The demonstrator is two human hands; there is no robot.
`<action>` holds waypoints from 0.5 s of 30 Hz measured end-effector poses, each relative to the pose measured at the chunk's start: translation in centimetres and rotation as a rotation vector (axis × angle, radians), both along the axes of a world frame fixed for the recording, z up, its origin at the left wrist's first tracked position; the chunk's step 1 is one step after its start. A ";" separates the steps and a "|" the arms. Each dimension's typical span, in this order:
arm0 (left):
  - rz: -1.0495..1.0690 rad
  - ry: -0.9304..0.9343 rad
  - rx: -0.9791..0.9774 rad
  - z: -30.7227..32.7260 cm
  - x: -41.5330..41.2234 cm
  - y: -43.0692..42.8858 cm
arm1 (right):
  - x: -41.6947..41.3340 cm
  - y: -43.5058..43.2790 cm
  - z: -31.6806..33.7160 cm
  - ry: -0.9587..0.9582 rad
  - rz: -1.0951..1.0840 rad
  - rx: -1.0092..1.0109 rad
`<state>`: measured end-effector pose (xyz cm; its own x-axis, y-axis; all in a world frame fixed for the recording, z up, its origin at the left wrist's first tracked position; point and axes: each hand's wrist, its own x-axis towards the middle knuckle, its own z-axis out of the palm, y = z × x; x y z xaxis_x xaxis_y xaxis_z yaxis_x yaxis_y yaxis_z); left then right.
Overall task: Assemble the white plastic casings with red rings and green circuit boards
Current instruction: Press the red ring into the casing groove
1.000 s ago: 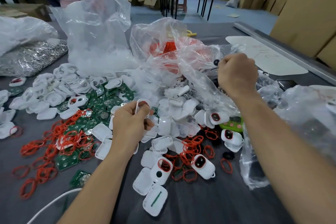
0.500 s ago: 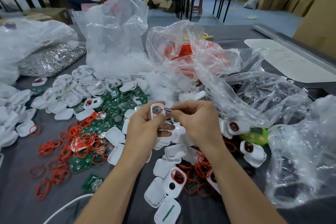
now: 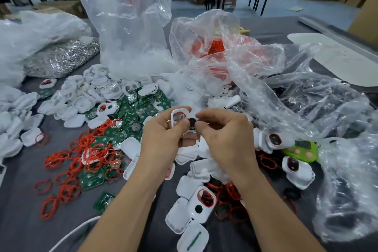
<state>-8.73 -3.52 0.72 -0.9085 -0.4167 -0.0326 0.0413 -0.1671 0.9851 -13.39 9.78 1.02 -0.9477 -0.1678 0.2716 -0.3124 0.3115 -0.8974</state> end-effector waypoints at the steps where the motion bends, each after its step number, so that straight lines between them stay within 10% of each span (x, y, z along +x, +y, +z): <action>1: 0.012 0.013 -0.012 0.0 0.0 0.1 | -0.1 0.0 0.1 -0.010 0.011 -0.010; 9: 0.068 0.050 -0.159 0.4 0.3 0.3 | -0.4 0.2 0.3 -0.179 0.067 -0.234; 15: 0.048 -0.139 -0.030 0.2 0.0 -0.1 | -1.1 1.8 0.9 -0.813 0.479 -0.962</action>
